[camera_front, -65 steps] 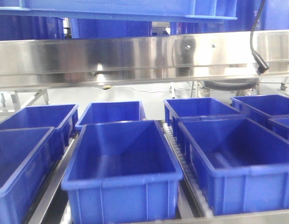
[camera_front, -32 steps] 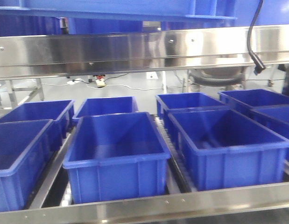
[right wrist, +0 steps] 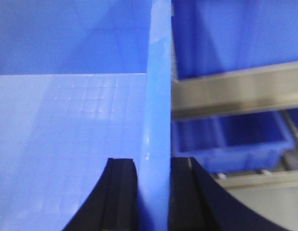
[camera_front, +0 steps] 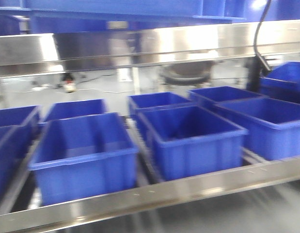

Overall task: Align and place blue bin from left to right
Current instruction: 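Back the base away from the shelf holding the bin in both grippers, then drive the base across the floor carrying the bin raised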

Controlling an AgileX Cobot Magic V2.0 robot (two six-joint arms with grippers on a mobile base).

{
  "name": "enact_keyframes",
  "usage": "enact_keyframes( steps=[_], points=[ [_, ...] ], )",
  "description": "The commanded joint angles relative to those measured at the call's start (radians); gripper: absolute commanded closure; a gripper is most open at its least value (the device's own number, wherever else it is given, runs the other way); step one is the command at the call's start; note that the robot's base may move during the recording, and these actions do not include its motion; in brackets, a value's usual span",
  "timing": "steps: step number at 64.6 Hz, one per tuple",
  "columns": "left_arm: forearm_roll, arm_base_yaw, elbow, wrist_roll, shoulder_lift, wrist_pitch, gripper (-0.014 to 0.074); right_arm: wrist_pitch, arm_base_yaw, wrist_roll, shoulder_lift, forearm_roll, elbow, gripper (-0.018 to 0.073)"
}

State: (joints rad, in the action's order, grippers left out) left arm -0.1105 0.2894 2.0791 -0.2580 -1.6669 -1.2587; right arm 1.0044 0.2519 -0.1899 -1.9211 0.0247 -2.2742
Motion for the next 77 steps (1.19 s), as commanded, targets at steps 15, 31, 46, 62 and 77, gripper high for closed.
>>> enact_keyframes(
  steps=[15, 31, 46, 62, 77],
  points=[
    [0.078, 0.013, 0.02, 0.066, 0.042, 0.055, 0.0707, -0.132, -0.011, 0.024, 0.005, -0.048, -0.017, 0.0711],
    [0.078, 0.013, 0.02, 0.066, 0.042, 0.055, 0.0707, -0.132, -0.011, 0.024, 0.005, -0.048, -0.017, 0.0711],
    [0.078, 0.013, 0.02, 0.066, 0.042, 0.055, 0.0707, -0.132, -0.011, 0.024, 0.005, -0.048, -0.017, 0.0711],
    [0.078, 0.013, 0.02, 0.066, 0.042, 0.055, 0.0707, -0.132, -0.011, 0.024, 0.005, -0.048, -0.017, 0.0711],
    [0.078, 0.013, 0.02, 0.066, 0.042, 0.055, 0.0707, -0.132, -0.011, 0.024, 0.005, -0.048, -0.017, 0.0711]
  ],
)
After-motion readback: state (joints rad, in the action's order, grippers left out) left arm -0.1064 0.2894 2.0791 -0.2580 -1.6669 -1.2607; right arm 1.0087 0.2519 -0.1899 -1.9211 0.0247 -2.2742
